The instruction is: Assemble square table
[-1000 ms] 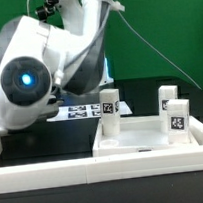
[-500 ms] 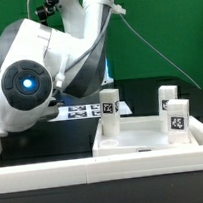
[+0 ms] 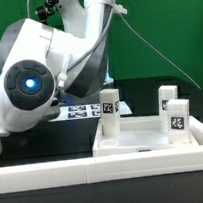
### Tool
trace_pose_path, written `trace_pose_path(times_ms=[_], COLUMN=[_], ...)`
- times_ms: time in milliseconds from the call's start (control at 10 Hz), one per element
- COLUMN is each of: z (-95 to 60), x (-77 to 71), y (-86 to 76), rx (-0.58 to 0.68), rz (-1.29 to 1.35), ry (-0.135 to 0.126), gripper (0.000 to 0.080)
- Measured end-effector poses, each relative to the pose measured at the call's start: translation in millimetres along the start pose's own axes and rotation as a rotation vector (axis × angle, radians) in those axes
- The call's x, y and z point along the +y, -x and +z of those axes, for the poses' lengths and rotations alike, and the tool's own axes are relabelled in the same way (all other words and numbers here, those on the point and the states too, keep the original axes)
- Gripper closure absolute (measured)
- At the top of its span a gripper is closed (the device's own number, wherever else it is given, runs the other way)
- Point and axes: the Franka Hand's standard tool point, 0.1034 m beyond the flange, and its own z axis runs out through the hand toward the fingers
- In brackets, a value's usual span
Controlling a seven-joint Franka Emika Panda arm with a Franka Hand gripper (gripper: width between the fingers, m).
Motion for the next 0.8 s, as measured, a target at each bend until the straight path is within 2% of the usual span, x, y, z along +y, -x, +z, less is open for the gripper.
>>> trace_pose_path(times_ms=[100,300,400,500,600,700,800], z=[-10.1,-43.5,-64.3,-77.6,-76.8,-62.0,-60.9], x=[-4.5,-15.8,-18.1,-16.4,-10.1,-6.4,-8.7], y=[-0.1,3.5,7.8,8.8,2.6,1.9,6.2], rx=[-0.004,-0.014,-0.021,-0.012,0.036,0.077,0.068], rz=[0.009,0.039,0.055,0.071,0.037,0.007,0.019], ry=[0.006,0.017,0.019,0.025,0.047,0.052,0.04], gripper=[0.0511,0.0511,0.0509,0.0509,0.0509,0.0509,0.0509])
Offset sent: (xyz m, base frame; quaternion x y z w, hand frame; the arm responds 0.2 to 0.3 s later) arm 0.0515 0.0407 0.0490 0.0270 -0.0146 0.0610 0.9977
